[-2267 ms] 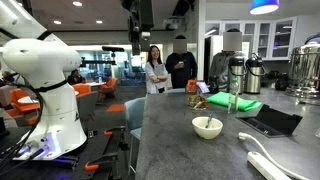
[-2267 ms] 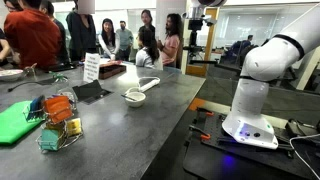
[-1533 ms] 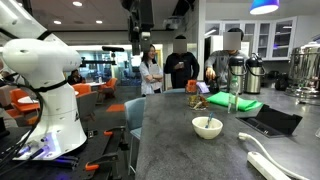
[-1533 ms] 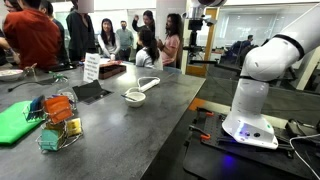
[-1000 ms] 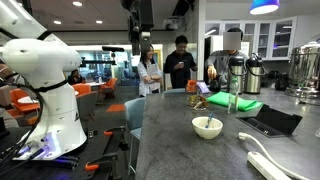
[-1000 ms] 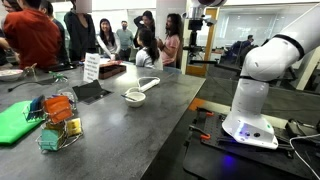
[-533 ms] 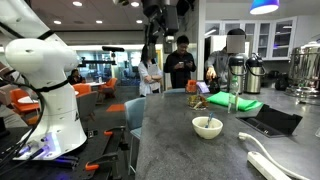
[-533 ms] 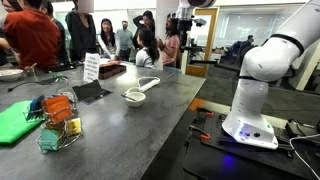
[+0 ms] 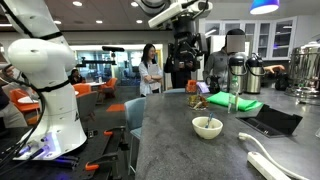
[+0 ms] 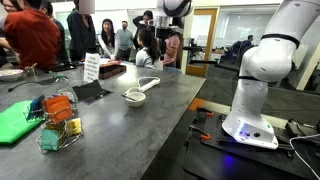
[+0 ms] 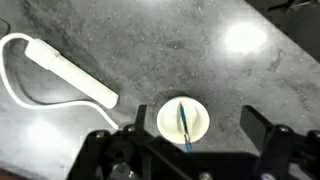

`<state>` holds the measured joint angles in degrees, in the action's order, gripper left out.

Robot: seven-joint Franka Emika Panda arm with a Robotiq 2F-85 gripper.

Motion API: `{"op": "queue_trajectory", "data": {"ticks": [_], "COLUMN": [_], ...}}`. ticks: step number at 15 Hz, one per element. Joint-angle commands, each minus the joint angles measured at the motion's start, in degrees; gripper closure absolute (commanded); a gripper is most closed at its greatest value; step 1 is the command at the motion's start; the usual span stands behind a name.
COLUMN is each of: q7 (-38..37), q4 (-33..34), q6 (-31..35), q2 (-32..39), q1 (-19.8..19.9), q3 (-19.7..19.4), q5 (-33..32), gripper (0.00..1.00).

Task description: Take the pen from the bowl and put it on the table

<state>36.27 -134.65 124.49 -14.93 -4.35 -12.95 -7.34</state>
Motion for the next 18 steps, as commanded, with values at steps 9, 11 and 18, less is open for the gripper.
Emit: {"op": "queue_trajectory", "data": {"ticks": [9, 11, 18], "q7": [9.60, 10.69, 13.64], "q4": [7.20, 8.90, 13.48], "q6": [12.83, 13.79, 17.97], "q2": [19.44, 22.58, 32.09], "q1": [1.90, 2.81, 7.34], "q3": [8.70, 10.53, 15.14], "q5": [13.90, 15.96, 15.02], "gripper": [0.00, 0.00, 0.00]}}
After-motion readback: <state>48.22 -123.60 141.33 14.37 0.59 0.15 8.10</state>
